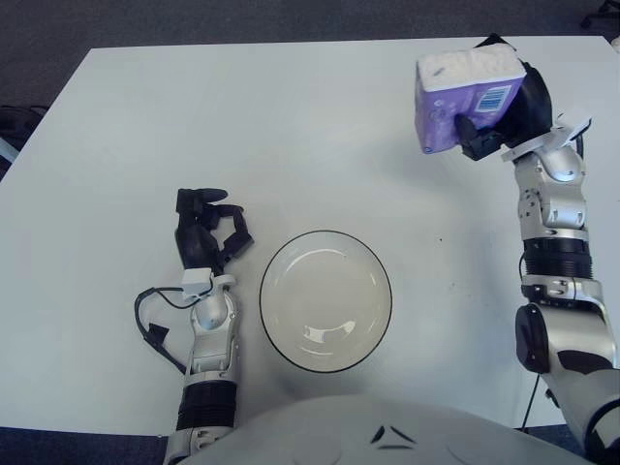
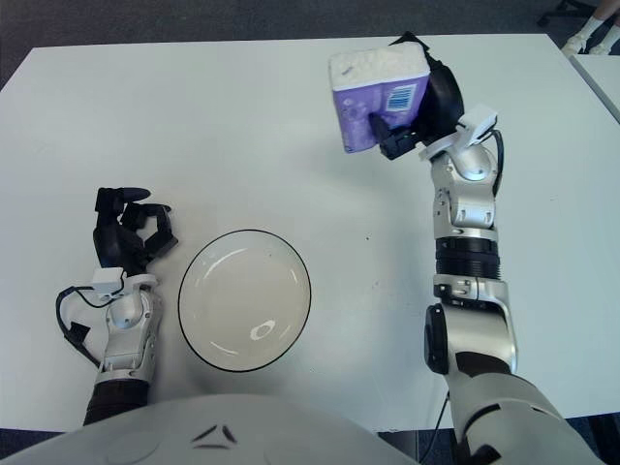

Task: Put the tissue paper into the plate.

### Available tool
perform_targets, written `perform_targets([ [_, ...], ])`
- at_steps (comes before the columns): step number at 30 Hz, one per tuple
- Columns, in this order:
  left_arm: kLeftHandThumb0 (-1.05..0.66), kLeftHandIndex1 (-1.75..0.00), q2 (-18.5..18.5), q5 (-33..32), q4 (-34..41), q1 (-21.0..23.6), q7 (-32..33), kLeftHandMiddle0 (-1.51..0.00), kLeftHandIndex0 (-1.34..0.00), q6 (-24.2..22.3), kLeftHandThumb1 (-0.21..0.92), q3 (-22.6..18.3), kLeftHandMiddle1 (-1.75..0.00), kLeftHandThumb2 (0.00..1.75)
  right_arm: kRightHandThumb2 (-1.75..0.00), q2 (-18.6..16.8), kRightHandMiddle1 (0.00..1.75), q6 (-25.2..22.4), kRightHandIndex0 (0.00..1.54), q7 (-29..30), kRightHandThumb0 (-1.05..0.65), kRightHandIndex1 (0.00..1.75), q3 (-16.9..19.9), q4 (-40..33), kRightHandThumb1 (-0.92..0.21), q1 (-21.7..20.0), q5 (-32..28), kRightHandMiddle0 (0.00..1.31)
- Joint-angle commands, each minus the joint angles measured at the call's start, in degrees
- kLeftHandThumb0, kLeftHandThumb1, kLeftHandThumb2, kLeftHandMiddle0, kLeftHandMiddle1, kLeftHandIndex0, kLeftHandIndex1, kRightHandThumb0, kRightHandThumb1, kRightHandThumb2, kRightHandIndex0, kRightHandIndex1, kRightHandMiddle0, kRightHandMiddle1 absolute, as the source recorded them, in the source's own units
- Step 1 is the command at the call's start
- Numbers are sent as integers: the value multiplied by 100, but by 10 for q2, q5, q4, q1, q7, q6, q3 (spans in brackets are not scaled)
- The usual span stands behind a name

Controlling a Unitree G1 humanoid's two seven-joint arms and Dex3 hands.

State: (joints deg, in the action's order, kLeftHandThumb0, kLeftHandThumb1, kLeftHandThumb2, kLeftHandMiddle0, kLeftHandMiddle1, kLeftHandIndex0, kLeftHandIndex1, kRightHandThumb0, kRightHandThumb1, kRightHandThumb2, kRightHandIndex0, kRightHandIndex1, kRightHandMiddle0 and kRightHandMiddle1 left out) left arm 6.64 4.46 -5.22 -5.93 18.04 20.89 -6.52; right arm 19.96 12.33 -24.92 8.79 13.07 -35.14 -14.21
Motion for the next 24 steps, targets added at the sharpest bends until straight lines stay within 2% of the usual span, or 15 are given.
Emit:
perform_targets([
  [1, -1, -175, 4, 6, -69, -30, 4, -60, -29, -5, 50, 0, -150, 104, -175, -4, 174, 23, 88, 1, 0, 175, -3, -17, 6, 7, 9, 69],
  [6, -1, -175, 4, 10, -73, -25, 9, -60, -29, -6, 50, 0, -149, 103, -175, -42, 175, 84, 93, 34, 0, 167, -43, -62, 9, 35, 67, 70],
  [11, -1, -175, 3, 10, -77, -22, 10, -61, -29, -4, 50, 1, -147, 103, -175, -72, 175, 89, 96, 44, 0, 162, -76, -105, 11, 59, 78, 71],
  [24, -1, -175, 4, 7, -76, -18, 8, -62, -29, -6, 49, 4, -148, 104, -175, -76, 175, 86, 97, 45, 0, 160, -78, -110, 11, 61, 81, 72],
])
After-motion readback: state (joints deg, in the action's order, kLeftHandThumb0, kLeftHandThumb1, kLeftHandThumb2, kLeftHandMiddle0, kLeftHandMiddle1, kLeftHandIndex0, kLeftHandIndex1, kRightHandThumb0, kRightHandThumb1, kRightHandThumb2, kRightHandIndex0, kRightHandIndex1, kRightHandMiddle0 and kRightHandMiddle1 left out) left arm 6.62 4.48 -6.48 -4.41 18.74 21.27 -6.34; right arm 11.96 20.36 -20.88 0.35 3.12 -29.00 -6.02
